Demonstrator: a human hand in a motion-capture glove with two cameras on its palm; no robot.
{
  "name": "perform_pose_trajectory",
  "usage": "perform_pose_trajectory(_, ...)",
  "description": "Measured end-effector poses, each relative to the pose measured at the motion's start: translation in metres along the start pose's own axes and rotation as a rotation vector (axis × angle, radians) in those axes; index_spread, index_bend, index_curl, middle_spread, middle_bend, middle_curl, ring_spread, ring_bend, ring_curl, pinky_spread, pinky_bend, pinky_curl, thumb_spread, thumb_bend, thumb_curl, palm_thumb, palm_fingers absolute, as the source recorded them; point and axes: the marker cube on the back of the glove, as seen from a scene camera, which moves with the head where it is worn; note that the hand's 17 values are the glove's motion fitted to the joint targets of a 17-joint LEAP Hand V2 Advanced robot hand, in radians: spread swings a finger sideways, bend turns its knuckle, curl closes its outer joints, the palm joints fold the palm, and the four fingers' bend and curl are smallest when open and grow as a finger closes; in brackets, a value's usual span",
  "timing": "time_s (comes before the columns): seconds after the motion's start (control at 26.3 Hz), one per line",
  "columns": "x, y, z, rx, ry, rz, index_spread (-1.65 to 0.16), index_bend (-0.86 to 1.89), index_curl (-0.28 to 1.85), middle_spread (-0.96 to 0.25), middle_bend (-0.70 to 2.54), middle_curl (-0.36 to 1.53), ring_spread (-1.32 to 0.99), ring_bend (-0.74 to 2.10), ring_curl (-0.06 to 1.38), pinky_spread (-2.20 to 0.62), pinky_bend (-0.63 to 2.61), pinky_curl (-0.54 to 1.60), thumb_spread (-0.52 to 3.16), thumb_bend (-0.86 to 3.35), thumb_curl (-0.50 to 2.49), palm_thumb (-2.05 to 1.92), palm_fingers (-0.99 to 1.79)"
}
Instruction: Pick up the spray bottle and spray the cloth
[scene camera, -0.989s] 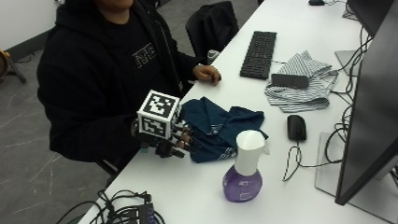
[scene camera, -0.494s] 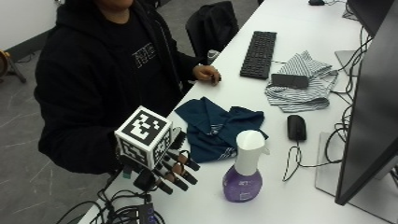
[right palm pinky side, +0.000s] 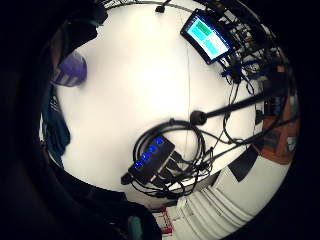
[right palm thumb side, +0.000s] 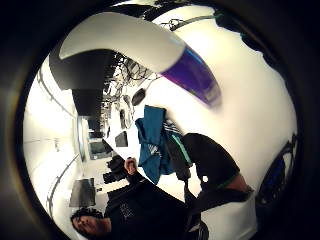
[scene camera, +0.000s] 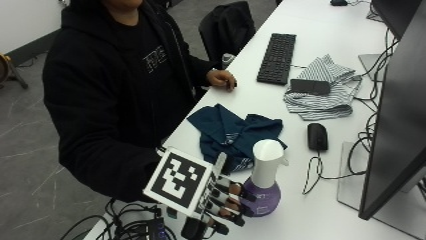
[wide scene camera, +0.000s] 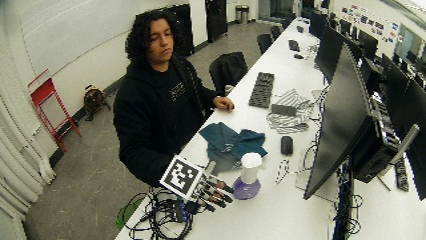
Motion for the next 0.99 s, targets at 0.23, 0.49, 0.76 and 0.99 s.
perform_pose_trajectory(0.23,-0.017,-0.043,-0.001,0.040,-0.253,-0.081,-0.36,0.08,0.18,-0.07,0.28,0.33,-0.13,0.54,0.31,0.13,0.44,0.31,1.07,-0.02,0.27,0.54,0.53)
perform_pose_trajectory(0.49,-0.030,-0.068,0.017,0.091,-0.554,-0.139,-0.36,0.18,0.22,-0.12,0.30,0.35,-0.16,0.53,0.32,0.09,0.38,0.31,1.01,0.00,0.31,0.62,0.67)
perform_pose_trajectory(0.76,-0.049,-0.105,0.024,0.285,-0.742,-0.170,-0.35,0.22,0.28,-0.17,0.33,0.38,-0.20,0.50,0.32,0.04,0.26,0.29,0.94,0.00,0.36,0.73,0.89)
perform_pose_trajectory(0.99,-0.045,-0.102,0.030,0.315,-0.863,-0.216,-0.33,0.20,0.32,-0.20,0.30,0.38,-0.24,0.50,0.33,-0.06,0.24,0.30,0.78,0.03,0.44,0.88,1.12)
